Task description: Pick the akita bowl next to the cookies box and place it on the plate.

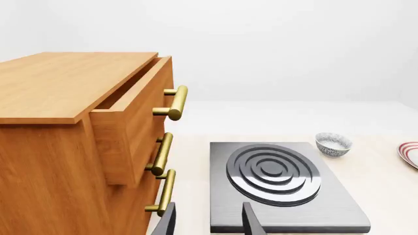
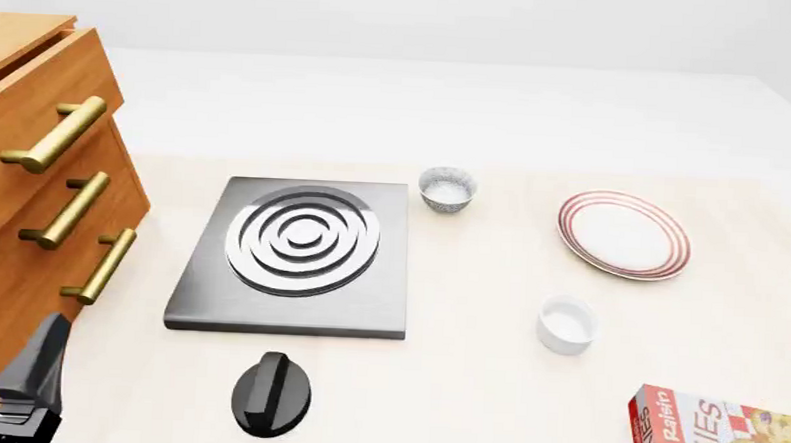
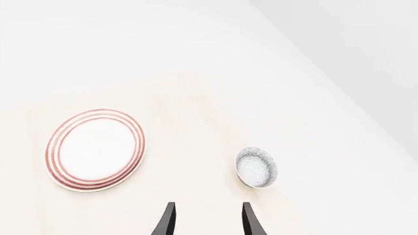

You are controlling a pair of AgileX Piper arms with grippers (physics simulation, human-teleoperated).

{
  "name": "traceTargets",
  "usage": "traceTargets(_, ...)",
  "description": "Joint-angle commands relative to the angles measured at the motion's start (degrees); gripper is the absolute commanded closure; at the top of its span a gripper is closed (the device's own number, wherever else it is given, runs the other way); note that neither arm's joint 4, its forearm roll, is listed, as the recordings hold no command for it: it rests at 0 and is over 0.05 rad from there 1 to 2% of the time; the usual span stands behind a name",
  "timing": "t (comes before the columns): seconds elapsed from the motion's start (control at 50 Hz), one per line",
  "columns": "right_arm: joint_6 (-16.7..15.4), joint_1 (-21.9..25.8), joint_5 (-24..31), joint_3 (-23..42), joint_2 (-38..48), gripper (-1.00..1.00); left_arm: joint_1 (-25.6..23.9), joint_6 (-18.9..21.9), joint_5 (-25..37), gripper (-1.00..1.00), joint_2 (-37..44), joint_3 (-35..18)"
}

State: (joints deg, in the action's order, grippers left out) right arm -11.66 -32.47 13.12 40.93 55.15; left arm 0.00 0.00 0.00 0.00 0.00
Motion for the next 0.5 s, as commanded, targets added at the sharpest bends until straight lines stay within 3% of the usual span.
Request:
traceTargets(0.02, -2.19, -6.38, -0.14, 3.46, 6.34, -1.0, 0.0, 0.0, 0.0, -1.0, 0.0, 0.0)
traceTargets(0.5, 2.58, -17.0, 3.08, 15.65, 22.78, -1.0, 0.0, 0.0, 0.0, -1.0, 0.0, 0.0)
